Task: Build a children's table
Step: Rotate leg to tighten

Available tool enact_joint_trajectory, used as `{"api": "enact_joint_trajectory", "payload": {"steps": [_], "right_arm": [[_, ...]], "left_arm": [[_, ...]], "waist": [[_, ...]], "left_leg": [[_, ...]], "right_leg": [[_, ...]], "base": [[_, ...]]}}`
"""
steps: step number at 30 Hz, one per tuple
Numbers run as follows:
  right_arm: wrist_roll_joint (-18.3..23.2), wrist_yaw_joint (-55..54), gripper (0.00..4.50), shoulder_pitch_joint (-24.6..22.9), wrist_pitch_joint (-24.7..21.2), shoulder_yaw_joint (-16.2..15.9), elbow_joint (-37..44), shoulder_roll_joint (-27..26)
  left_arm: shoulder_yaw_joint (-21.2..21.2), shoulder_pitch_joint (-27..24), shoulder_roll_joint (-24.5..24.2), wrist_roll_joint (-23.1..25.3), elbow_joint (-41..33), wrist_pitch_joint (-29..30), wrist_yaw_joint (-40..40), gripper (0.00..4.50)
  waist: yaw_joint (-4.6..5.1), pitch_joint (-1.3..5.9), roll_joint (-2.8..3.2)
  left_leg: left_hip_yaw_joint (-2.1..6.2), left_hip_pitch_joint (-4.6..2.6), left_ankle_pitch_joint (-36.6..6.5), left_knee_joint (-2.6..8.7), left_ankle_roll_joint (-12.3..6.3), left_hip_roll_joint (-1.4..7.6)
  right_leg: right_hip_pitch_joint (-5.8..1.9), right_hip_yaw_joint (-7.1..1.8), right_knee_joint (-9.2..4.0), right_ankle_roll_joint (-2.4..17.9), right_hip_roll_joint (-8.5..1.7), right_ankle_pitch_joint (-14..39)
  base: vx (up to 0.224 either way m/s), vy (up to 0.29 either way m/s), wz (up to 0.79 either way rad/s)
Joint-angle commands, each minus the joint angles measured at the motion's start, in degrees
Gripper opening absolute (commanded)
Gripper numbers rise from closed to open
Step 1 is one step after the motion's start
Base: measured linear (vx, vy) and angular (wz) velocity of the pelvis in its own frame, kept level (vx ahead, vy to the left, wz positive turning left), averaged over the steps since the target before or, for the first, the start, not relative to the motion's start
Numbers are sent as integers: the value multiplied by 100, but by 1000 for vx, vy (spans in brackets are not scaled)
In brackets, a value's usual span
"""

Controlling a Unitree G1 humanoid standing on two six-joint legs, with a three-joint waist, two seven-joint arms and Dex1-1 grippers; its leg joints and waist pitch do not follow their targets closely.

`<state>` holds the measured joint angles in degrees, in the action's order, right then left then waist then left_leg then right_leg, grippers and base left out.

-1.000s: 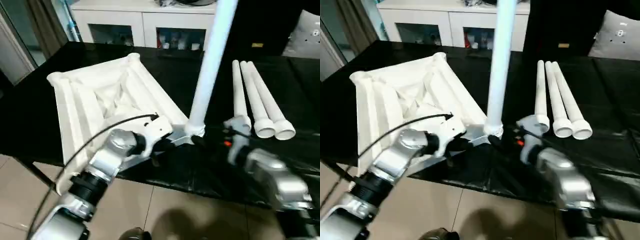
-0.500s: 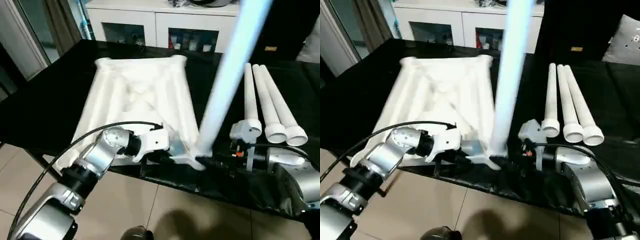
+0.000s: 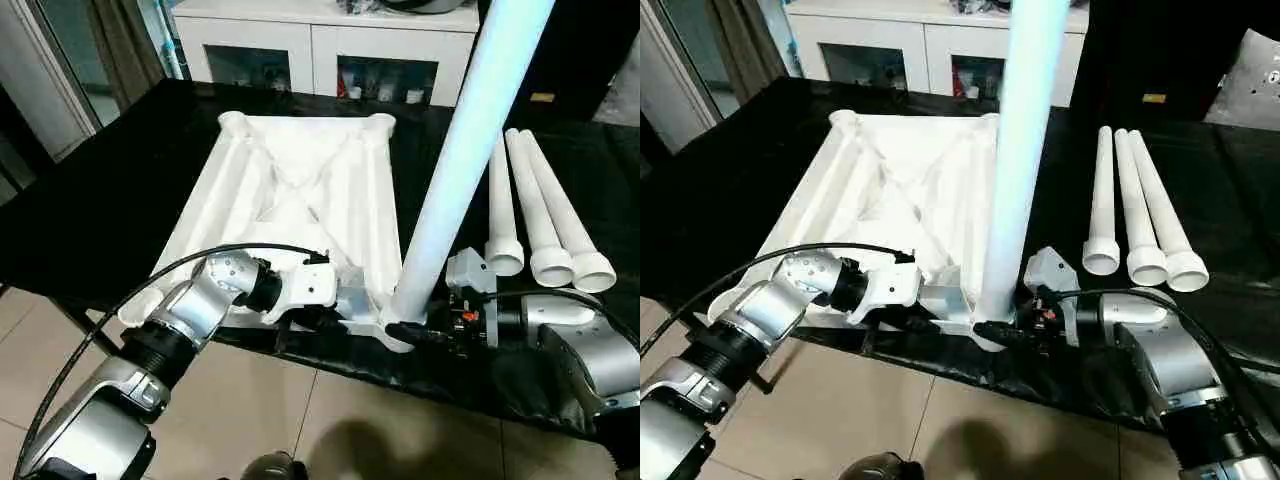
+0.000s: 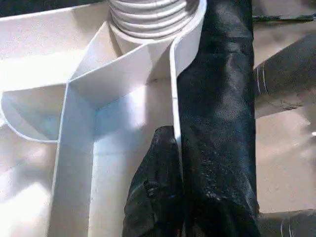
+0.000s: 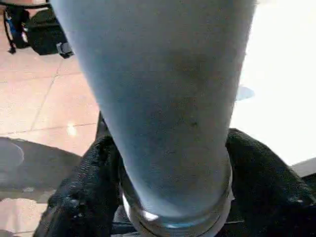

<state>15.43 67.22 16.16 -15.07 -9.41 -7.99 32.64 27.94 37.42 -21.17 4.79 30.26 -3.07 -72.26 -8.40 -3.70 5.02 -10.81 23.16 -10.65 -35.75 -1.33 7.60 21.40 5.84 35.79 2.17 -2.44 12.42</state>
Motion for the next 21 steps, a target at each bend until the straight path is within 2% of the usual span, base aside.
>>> {"api": "enact_joint_trajectory", "payload": {"steps": [1,9,11,12,15,16,17,18,20,21], "right_arm": [[135,172,282,-23,-80,-48,123,-10],[224,-140,269,-241,-471,-92,236,-245],[63,-807,269,-236,-778,-12,99,-499],[24,-960,269,-222,-809,12,52,-569],[-74,-1448,268,-162,-888,107,-112,-817],[-173,-2181,268,-18,-948,286,-374,-1268],[-181,-2244,268,-5,-951,300,-393,-1308],[-207,-2813,268,114,-1011,452,-565,-1680],[-199,-3271,268,222,-1040,594,-702,-1999],[-213,-3609,268,302,-1044,685,-809,-2207]], "left_arm": [[70,123,-39,122,23,-123,-29,0],[-68,-103,-18,-99,-291,217,-84,0],[-208,-276,47,-275,-627,628,48,0],[-239,-311,67,-302,-705,729,102,0],[-341,-410,153,-354,-945,1057,331,0],[-538,-529,400,-350,-1321,1666,914,0],[-558,-536,429,-346,-1351,1725,972,0],[-717,-597,684,-288,-1606,2213,1478,0],[-836,-639,938,-168,-1807,2583,1945,0],[-906,-669,1146,-114,-1958,2886,2245,0]], "waist": [[16,472,-108],[24,470,-119],[43,455,-109],[84,438,-95],[192,403,-107],[281,387,-102],[281,387,-102],[408,341,-116],[496,346,-130],[524,357,-113]], "left_leg": [[362,-163,-797,382,-535,757],[362,-155,-756,388,-525,758],[373,-161,-823,411,-468,775],[386,-160,-1040,438,-342,764],[394,-202,-1467,450,-99,730],[434,-174,-1621,484,24,734],[434,-174,-1621,484,24,734],[449,-202,-1952,493,170,701],[456,-206,-1994,481,225,673],[442,-200,-1956,485,187,674]], "right_leg": [[-203,-460,-480,920,-889,866],[-197,-461,-468,940,-890,864],[-189,-468,-477,954,-897,943],[-191,-470,-496,955,-899,1164],[-183,-488,-557,941,-927,1769],[-200,-462,-561,920,-923,2007],[-200,-462,-561,920,-923,2007],[-179,-440,-612,882,-924,2422],[-198,-436,-647,831,-945,2550],[-197,-428,-665,777,-923,2458]], "base": [[0,0,0],[0,0,0],[0,0,0],[0,0,0],[0,0,0],[0,0,0],[0,0,0],[0,0,0],[0,0,0],[0,0,0]]}}
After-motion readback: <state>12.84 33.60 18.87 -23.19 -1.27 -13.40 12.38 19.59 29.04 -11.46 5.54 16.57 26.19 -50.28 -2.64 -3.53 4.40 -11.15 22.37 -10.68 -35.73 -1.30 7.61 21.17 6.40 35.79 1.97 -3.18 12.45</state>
